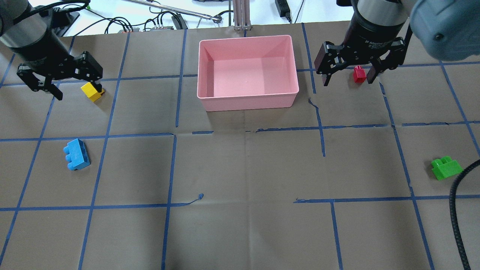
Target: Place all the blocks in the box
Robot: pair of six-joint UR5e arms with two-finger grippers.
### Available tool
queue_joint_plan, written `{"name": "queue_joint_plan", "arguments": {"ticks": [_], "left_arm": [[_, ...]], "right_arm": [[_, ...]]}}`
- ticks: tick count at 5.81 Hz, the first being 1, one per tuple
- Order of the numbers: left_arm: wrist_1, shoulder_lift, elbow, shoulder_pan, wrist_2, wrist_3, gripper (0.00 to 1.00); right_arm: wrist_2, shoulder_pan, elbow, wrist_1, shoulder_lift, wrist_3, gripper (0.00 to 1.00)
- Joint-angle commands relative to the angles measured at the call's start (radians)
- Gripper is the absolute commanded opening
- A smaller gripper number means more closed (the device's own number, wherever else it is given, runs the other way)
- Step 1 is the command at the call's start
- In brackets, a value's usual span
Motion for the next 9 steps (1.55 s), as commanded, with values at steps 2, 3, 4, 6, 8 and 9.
{"name": "queue_joint_plan", "arguments": {"ticks": [2,3,4,6,8,9], "left_arm": [[0.264,-0.036,-0.204,0.154,-0.004,0.1,0.99],[0.376,-0.05,-0.29,0.168,-0.005,0.107,0.99],[0.435,-0.087,-0.325,0.174,0.002,0.109,0.99],[0.529,-0.189,-0.331,0.252,0.001,0.168,0.99],[0.566,-0.245,-0.331,0.266,0.003,0.21,0.99],[0.563,-0.28,-0.334,0.266,0.004,0.218,0.99]], "right_arm": [[-0.023,-0.059,-0.002,-0.01,0.009,-0.092,1.0],[-0.046,-0.132,0.0,-0.013,0.009,-0.205,1.0],[-0.044,-0.223,0.001,-0.012,0.01,-0.322,1.0],[-0.041,-0.394,0.001,-0.024,0.013,-0.594,1.0],[-0.035,-0.544,0.006,-0.028,0.067,-0.823,1.0],[-0.043,-0.575,0.006,-0.086,0.123,-0.89,1.0]]}}
